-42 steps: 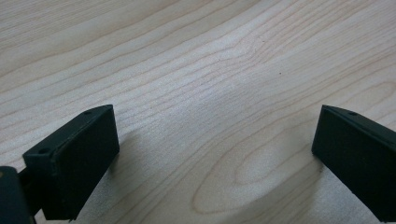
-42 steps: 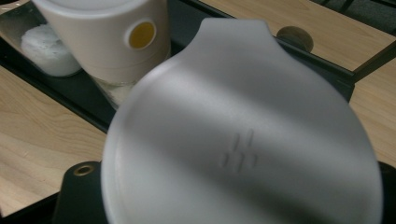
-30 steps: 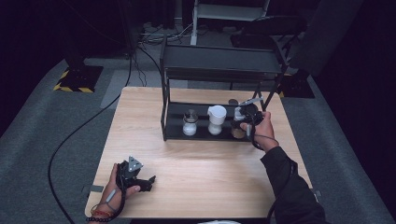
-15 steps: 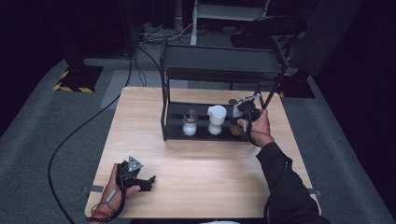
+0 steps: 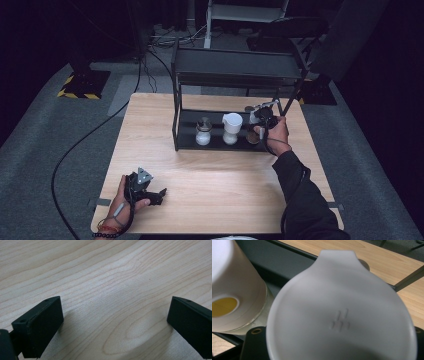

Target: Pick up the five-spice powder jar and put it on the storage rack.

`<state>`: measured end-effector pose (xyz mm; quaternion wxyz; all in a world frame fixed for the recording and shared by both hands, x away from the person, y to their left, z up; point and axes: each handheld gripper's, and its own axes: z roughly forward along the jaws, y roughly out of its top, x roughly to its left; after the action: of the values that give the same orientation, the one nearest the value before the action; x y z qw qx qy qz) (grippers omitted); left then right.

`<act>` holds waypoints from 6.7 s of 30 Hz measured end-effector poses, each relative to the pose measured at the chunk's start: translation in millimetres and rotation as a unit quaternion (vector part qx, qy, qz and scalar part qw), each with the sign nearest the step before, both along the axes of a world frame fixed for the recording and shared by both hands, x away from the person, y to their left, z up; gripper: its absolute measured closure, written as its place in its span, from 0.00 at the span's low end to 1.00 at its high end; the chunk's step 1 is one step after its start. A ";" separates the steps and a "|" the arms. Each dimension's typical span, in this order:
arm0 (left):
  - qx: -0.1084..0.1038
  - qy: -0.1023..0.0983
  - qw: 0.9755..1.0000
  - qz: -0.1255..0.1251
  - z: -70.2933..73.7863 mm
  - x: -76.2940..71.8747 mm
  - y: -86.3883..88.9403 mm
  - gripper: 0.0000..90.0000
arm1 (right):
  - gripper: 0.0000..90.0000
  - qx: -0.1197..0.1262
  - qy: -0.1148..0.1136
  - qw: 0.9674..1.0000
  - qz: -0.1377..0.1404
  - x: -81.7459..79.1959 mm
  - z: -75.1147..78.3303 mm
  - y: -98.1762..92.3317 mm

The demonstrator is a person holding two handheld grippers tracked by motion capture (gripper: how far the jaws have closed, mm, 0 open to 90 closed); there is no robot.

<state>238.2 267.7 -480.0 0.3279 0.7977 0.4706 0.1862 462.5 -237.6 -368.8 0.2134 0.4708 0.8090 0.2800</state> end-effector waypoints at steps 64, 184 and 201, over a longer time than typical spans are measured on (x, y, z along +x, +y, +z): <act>0.000 0.000 1.000 0.000 0.1 0.1 0.0 0.01 | 0.05 -0.034 -0.037 0.999 0.011 -12.6 -6.7 -3.1; 0.001 0.000 1.000 0.000 0.2 -0.2 -0.4 0.01 | 0.03 -0.082 -0.109 0.973 0.185 -173.2 -81.8 -74.7; 0.000 0.000 1.000 0.000 0.1 0.1 -0.2 0.01 | 0.03 -0.069 -0.078 0.979 0.175 -179.1 -90.0 -96.5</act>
<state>238.3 267.5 -479.9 0.3276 0.7980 0.4704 0.1862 283.4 -334.1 -458.8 0.2551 0.2828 0.8772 0.2925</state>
